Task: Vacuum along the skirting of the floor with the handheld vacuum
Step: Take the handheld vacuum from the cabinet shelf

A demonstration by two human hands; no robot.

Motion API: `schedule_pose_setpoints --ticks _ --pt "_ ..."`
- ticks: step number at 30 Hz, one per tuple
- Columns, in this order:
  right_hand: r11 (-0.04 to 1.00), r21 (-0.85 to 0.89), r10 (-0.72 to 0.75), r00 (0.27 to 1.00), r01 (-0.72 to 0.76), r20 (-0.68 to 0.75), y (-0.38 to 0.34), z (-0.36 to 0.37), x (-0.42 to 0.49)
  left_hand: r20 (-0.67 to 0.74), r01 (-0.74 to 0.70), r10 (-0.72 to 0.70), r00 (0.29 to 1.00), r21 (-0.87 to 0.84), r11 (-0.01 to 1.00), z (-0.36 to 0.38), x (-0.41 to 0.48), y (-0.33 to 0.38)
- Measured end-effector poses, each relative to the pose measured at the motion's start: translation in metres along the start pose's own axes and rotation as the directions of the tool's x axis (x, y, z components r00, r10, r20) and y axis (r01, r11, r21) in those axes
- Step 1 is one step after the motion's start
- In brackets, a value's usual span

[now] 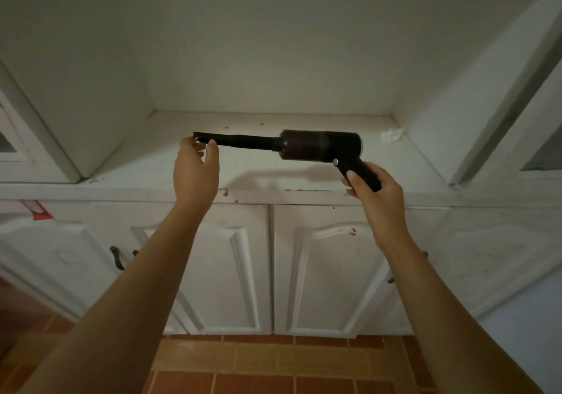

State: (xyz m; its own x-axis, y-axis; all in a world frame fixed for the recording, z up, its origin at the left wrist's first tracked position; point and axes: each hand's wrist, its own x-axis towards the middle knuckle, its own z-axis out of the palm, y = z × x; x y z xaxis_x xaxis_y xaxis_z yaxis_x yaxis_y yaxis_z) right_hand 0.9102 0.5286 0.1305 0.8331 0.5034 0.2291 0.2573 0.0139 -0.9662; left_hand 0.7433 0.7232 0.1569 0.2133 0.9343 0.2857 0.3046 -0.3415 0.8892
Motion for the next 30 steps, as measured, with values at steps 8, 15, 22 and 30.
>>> schedule_pose_setpoints --ticks 8,15,22,30 --pt "0.983 0.101 0.135 0.978 -0.151 0.157 0.017 0.035 0.003 -0.128 0.096 -0.094 0.987 0.006 0.995 -0.029 -0.018 -0.037" --pt "0.981 0.015 0.17 0.898 -0.193 0.406 0.029 0.069 -0.012 -0.303 0.182 -0.164 0.939 0.034 0.983 -0.066 -0.038 -0.067" --pt "0.969 -0.117 0.239 0.693 -0.22 0.68 0.037 0.12 -0.04 -0.452 0.336 -0.279 0.847 0.049 0.941 -0.118 -0.079 -0.11" --pt "0.963 -0.194 0.261 0.472 -0.188 0.842 0.043 0.176 -0.108 -0.601 0.464 -0.365 0.711 0.011 0.886 -0.191 -0.145 -0.147"
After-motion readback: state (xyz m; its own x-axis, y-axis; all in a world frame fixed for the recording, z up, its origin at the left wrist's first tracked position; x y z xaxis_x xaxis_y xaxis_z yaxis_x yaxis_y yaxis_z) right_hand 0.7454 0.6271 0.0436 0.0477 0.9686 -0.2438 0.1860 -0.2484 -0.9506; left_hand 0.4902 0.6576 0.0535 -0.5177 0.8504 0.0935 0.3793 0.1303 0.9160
